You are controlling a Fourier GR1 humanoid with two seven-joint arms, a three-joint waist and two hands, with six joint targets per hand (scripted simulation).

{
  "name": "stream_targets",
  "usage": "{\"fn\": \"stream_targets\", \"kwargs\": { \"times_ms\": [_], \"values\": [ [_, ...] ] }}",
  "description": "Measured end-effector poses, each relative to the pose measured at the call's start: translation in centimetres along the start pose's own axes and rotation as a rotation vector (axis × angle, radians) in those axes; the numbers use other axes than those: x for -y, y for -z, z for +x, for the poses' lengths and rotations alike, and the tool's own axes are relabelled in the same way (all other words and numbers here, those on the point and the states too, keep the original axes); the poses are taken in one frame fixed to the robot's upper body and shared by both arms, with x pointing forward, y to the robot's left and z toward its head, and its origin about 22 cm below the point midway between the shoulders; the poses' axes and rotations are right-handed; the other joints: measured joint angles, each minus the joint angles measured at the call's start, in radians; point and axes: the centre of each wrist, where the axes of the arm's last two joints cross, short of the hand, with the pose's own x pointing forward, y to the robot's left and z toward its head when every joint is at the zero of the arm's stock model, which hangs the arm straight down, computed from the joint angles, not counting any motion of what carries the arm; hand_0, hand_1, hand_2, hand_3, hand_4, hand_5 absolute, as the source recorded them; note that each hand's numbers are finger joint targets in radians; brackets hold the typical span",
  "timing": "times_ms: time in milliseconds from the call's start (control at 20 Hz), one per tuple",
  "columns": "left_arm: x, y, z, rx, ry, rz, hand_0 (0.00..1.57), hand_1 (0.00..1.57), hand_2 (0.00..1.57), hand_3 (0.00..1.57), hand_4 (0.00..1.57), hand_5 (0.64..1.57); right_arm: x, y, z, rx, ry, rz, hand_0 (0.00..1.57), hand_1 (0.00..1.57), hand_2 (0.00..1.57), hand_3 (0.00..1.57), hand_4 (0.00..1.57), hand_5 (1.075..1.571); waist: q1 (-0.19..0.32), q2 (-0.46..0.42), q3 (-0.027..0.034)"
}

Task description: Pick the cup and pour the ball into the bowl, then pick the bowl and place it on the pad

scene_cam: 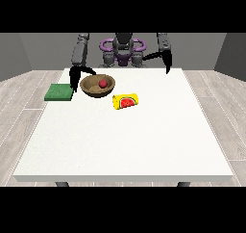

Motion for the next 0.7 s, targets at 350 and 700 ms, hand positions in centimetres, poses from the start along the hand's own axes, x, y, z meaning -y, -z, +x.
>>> {"fn": "stream_targets", "kwargs": {
  "times_ms": [350,700],
  "values": [
    [-1.2,0.4,1.3,0.038,-0.005,0.003,0.0,0.0,0.0,0.0,0.0,1.566,-0.4,0.0,-2.2,0.001,0.002,0.001,0.0,0.0,0.0,0.0,0.13,1.562,0.005,0.032,0.0004],
    [-2.0,1.0,2.6,0.085,-0.008,0.003,0.0,0.0,0.0,0.0,0.34,1.57,0.0,0.0,-2.8,-0.013,0.006,-0.093,1.57,1.57,1.57,0.48,0.79,1.491,0.025,0.045,-0.0189]
  ]
}}
